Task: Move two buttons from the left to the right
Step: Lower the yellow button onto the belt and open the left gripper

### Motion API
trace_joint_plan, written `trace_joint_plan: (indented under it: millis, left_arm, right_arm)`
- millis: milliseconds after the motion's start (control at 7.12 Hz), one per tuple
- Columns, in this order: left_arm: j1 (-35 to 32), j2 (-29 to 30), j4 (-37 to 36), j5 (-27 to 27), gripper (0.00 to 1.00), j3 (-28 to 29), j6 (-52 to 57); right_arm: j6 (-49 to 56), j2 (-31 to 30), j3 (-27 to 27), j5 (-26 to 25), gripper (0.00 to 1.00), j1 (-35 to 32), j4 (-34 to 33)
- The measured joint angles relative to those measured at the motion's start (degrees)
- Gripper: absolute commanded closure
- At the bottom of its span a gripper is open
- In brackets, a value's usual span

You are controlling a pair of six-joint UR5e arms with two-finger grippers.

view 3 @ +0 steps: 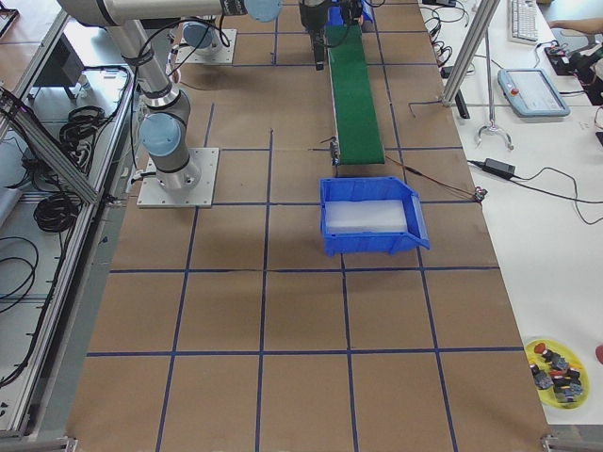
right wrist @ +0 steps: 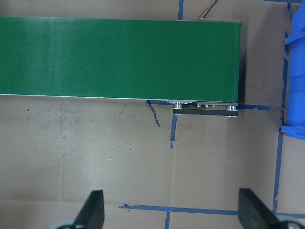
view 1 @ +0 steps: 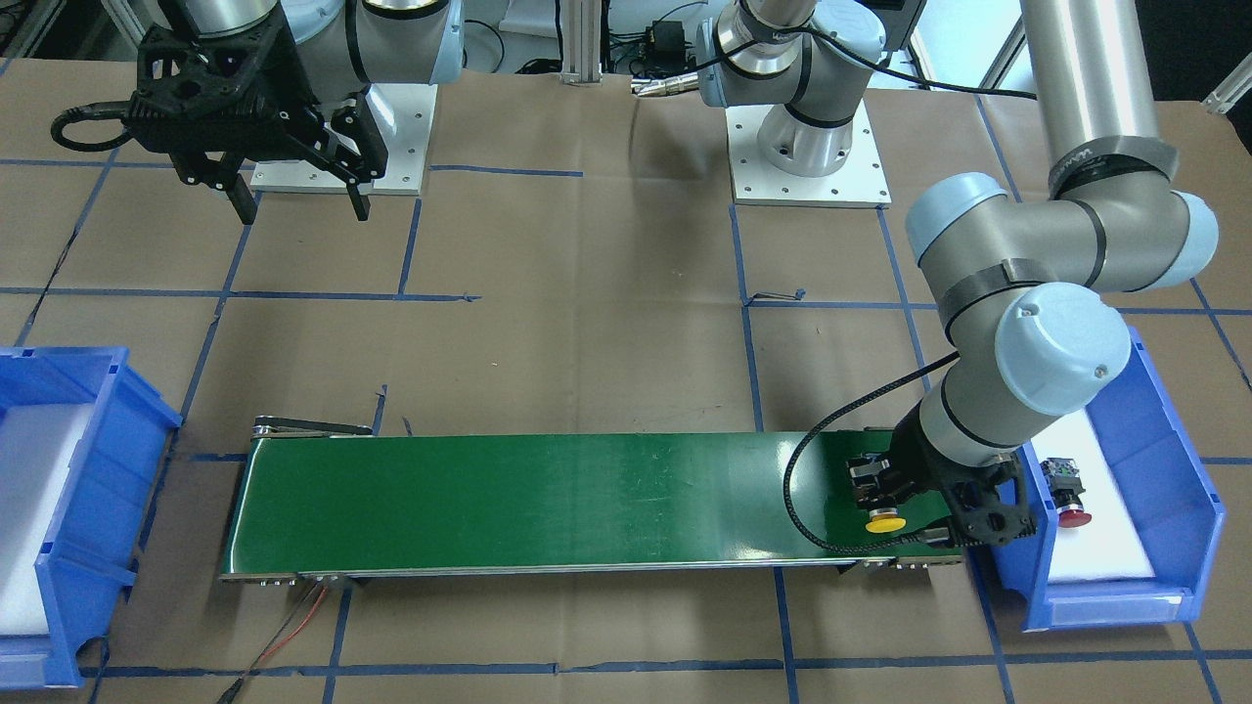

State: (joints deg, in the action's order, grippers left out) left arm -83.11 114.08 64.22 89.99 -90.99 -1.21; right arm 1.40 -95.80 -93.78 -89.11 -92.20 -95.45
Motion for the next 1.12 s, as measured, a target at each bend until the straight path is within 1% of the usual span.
trace_joint_plan:
  millis: [140, 281, 421, 561, 842, 1123]
  left_arm:
    - [-0.1, 0.2, -3.0, 0.0, 1.00, -2.4, -0.4]
    - [-0.2, -0.1, -5.2, 0.0, 0.97, -4.6, -0.5]
    - [-0.2, -0.8, -6.4, 0.0, 0.27, -6.5, -0.5]
    - [-0.2, -1.3, -7.0, 0.1, 0.01, -7.5, -0.5]
    - [-0.2, -1.7, -7.4, 0.1, 0.00, -6.9, -0.4]
    - [0.3, -2.7, -6.5, 0.0, 0.00, -4.3, -0.3]
  right_arm:
    - [0.0, 0.0, 0.0, 0.0, 0.00, 0.0, 0.0]
    - [0.0, 0.0, 0.0, 0.0, 0.00, 0.0, 0.0]
    - [0.0, 0.0, 0.0, 0.0, 0.00, 0.0, 0.0]
    - [0.0, 0.0, 0.0, 0.0, 0.00, 0.0, 0.0]
    - [-0.1, 0.0, 0.0, 0.0, 0.00, 0.0, 0.0]
    - [-0.1, 0.0, 0.0, 0.0, 0.00, 0.0, 0.0]
